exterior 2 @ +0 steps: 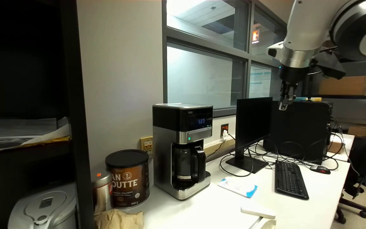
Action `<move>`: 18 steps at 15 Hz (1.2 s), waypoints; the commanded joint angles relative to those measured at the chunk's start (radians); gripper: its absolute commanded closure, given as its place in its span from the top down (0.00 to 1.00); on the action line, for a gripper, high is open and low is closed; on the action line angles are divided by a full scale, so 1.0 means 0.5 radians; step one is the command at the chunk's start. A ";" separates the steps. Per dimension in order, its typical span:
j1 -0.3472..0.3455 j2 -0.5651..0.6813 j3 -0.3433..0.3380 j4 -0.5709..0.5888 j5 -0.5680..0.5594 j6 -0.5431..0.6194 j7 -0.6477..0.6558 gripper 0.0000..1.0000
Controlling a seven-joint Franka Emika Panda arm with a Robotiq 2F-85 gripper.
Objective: Press a button on the coffeemaker.
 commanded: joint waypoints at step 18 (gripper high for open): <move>0.155 0.977 -0.131 0.798 -0.331 0.783 0.152 0.00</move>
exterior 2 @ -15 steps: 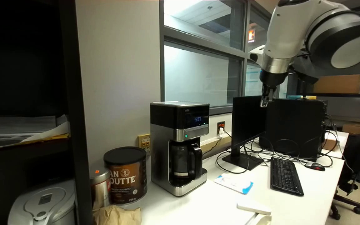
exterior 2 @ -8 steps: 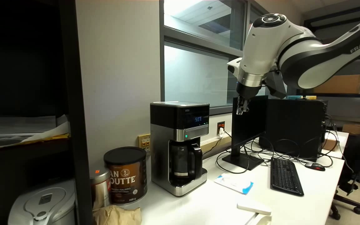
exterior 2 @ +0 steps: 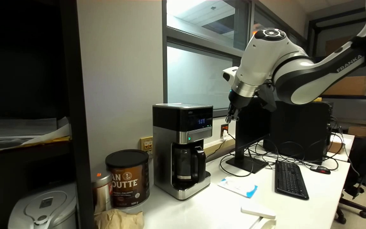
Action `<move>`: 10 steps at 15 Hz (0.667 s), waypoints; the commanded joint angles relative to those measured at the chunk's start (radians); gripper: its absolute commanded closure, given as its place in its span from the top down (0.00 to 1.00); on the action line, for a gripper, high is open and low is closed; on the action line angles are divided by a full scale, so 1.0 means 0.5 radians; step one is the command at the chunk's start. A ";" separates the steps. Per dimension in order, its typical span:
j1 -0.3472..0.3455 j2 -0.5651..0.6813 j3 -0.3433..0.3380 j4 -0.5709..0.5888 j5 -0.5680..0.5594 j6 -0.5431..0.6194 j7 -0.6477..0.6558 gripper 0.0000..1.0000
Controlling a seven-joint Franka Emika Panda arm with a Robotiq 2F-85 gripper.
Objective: Press a button on the coffeemaker.
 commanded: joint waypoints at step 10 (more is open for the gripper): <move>-0.001 0.268 0.007 0.248 0.030 0.334 -0.037 0.00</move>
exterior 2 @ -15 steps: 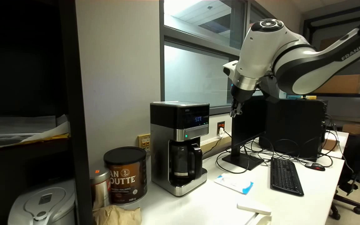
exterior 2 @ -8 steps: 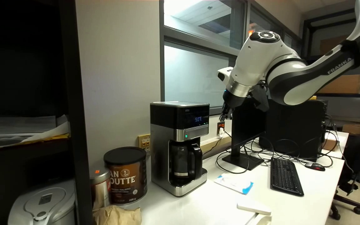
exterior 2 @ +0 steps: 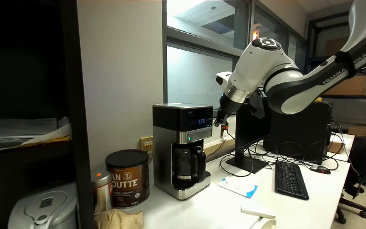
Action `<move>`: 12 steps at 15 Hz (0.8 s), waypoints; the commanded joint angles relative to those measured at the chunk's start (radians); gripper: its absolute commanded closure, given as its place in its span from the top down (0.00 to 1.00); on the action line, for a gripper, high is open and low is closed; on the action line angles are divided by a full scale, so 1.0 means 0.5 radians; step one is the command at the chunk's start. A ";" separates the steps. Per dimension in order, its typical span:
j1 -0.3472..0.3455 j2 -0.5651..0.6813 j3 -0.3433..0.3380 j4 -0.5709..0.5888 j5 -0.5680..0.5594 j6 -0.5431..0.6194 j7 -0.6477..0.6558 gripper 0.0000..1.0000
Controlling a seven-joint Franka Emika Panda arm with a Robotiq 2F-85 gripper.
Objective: Press a button on the coffeemaker.
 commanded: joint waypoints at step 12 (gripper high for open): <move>-0.017 0.237 0.064 0.265 0.042 0.048 -0.063 0.00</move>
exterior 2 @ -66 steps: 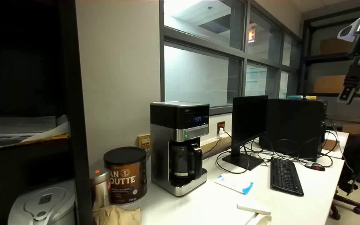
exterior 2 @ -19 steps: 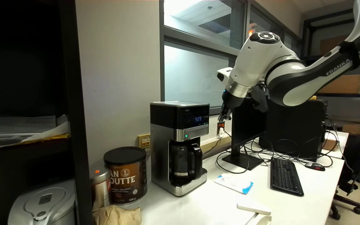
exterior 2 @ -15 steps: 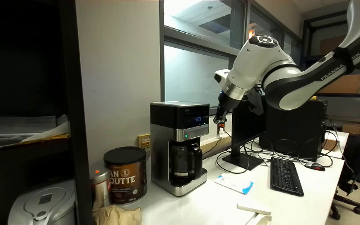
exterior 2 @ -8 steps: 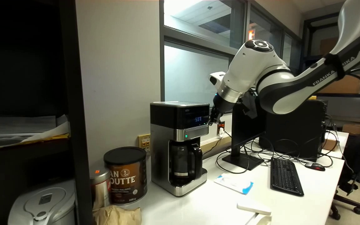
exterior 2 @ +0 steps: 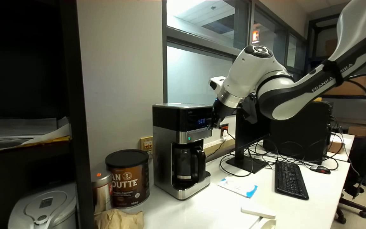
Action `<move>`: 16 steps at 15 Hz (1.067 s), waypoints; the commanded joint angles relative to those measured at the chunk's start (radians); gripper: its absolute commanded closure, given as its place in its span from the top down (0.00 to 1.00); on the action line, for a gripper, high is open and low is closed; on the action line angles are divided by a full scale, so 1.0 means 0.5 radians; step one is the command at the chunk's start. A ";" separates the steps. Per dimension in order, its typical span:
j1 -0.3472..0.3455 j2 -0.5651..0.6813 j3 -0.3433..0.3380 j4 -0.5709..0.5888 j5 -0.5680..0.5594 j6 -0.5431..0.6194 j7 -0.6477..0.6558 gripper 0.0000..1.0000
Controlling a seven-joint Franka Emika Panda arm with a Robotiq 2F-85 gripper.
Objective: Press a button on the coffeemaker.
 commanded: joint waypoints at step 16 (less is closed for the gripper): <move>0.037 -0.339 -0.045 -0.510 0.416 0.013 -0.443 0.00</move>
